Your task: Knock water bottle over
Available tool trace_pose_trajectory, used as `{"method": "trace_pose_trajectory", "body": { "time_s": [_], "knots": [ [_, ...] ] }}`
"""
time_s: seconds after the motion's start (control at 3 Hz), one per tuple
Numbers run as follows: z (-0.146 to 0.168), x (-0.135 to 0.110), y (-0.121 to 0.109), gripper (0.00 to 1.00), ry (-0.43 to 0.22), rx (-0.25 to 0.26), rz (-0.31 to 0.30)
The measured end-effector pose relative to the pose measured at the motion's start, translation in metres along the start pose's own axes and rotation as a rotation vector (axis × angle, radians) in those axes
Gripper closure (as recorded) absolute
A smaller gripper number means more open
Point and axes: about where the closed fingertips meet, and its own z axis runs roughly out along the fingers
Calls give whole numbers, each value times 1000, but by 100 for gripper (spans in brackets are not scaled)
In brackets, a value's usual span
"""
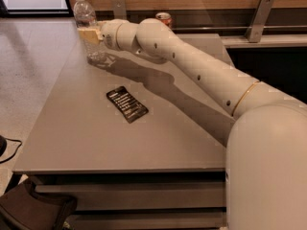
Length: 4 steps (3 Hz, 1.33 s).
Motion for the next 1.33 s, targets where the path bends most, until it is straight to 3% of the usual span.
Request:
{"method": "trace_pose_trajectory", "body": {
  "time_s": [0.33,0.67,1.33],
  "knots": [
    [-8,-14,15,100,73,-5,-41],
    [-25,-30,17,100,186,12,-76],
    [-53,-33,9,100,436,38,-109]
  ]
}}
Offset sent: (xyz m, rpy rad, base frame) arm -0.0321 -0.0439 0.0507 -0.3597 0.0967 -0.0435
